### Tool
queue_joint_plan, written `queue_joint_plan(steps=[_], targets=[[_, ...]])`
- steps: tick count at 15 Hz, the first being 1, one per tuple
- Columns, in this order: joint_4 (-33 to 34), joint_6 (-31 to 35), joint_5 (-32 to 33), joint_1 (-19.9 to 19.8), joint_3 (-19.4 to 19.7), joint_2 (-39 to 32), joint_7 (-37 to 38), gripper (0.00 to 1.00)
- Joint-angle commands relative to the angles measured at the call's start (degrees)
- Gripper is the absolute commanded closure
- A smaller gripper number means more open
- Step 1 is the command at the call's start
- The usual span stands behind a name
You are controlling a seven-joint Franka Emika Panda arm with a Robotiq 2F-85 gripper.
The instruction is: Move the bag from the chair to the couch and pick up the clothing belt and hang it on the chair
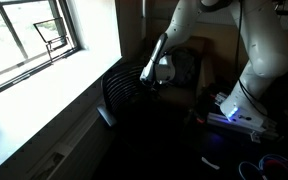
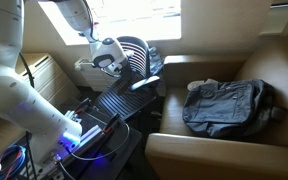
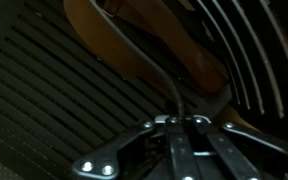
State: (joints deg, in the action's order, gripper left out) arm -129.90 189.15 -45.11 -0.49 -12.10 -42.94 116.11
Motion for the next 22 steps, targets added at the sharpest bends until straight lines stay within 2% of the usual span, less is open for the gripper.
queue_joint_plan(steps=[1, 2, 6, 10, 13, 14, 22], targets=[[0.1, 6.3, -1.0, -2.0, -1.1, 3.2, 1.0, 1.00], [-0.3, 5.6, -1.3, -2.8, -0.6, 6.5, 1.7, 1.00], [-1.8, 5.6, -2.1, -8.6, -2.6, 16.5, 6.9, 1.00], [-3.7, 1.0, -7.3, -10.5, -0.5, 28.0, 11.7, 1.00], [-5.1, -0.2, -12.5, -9.6, 4.7, 35.7, 13.8, 1.00], [-5.4, -0.6, -14.6, -8.3, 7.7, 38.1, 13.8, 1.00], [-7.4, 3.4, -25.9, -10.8, 20.4, 51.3, 13.3, 1.00]])
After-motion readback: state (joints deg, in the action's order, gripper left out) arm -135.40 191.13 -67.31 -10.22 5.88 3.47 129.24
